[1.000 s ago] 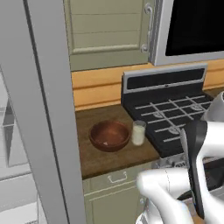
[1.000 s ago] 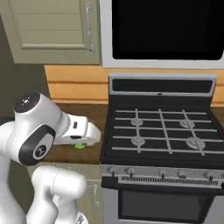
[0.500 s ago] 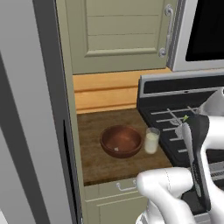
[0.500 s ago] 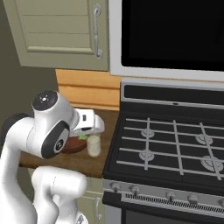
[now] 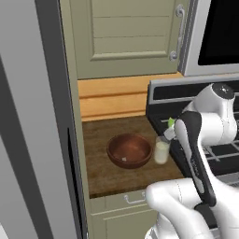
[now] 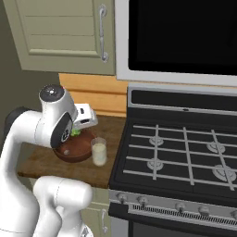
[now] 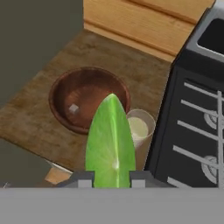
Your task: Grab a lemon wedge from the fridge and one ice cube from the ice bowl, and put them in the glass of lemonade.
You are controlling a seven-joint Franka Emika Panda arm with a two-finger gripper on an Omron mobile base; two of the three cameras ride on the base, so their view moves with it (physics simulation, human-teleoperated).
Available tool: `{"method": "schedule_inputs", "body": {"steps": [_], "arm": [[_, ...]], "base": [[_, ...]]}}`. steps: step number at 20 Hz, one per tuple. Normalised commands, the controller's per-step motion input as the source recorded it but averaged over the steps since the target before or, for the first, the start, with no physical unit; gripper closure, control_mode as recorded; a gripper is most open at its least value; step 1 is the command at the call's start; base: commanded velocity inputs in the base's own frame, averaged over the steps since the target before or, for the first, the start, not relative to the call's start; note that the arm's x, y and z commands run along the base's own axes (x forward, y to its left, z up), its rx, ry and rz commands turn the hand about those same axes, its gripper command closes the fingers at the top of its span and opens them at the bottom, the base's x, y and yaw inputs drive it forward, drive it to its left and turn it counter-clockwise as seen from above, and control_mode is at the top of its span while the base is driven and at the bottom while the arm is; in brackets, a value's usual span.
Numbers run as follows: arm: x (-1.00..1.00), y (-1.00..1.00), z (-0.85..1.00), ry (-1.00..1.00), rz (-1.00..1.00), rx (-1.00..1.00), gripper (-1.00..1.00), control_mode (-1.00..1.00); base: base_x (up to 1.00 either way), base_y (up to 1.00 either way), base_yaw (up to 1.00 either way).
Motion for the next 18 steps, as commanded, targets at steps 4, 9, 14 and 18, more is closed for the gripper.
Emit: {"method": "schedule_inputs", "body": {"steps": [4,9,14,18], "arm": [[0.23,0.46,-0.42,0.25,0.0,-0.16,1.0,-1.0],[0.39,-0.3,-0.42,0.06,0.0,-0.08,1.0,-1.0],[0.72,-0.28,-0.03,0.03,0.0,0.0,1.0,-1.0],[0.49,-0.04,-0.15,0.09,0.0,0.0,1.0,-1.0]], "base": [[0.0,0.0,0.0],[0.0,0.0,0.0],[0.0,0.0,0.0],[0.0,0.0,0.0]]}}
